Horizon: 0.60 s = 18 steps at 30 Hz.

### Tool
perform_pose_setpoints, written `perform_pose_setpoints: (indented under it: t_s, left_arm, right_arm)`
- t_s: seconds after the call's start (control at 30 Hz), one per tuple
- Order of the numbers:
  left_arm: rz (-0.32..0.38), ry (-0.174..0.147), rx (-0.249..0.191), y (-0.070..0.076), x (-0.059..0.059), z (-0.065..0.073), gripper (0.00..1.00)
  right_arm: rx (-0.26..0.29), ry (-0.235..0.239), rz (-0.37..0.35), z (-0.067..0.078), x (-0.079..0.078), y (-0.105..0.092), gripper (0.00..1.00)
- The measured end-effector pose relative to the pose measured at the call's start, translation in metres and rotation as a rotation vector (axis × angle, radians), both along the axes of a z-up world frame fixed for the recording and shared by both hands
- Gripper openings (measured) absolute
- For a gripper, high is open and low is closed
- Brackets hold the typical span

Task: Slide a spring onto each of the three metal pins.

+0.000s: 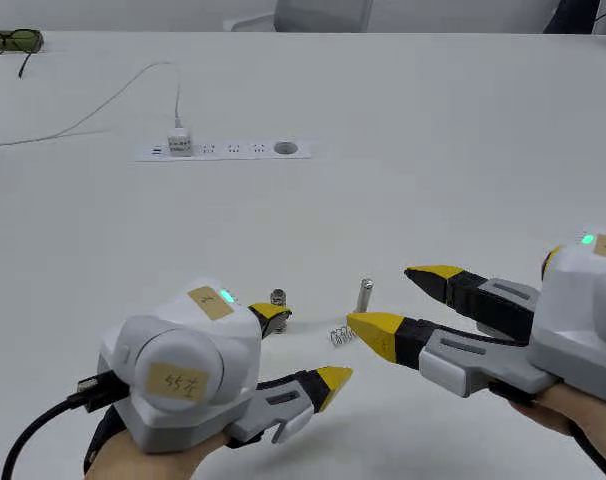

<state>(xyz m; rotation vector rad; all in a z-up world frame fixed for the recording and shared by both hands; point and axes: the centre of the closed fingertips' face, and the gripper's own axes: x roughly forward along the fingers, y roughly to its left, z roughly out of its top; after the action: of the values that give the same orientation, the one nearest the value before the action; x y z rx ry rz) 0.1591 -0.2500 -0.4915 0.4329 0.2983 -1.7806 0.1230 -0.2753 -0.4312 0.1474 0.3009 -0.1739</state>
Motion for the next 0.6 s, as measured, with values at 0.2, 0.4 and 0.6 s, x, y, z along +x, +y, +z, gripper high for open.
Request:
perform_pose_setpoints:
  t_s: [0.2, 0.4, 0.6]
  left_arm:
    - [-0.036, -0.033, 0.021, -0.01, -0.001, -0.008, 0.43]
    - [-0.075, -0.07, 0.045, -0.02, -0.004, -0.017, 0.37]
    - [-0.092, -0.077, 0.065, -0.028, -0.006, -0.028, 0.34]
  right_arm:
    - [0.0, 0.01, 0.005, -0.005, -0.012, 0.003, 0.52]
    - [0.002, 0.024, -0.004, -0.011, -0.023, 0.005, 0.52]
    - [0.009, 0.038, -0.001, -0.017, -0.03, 0.008, 0.52]
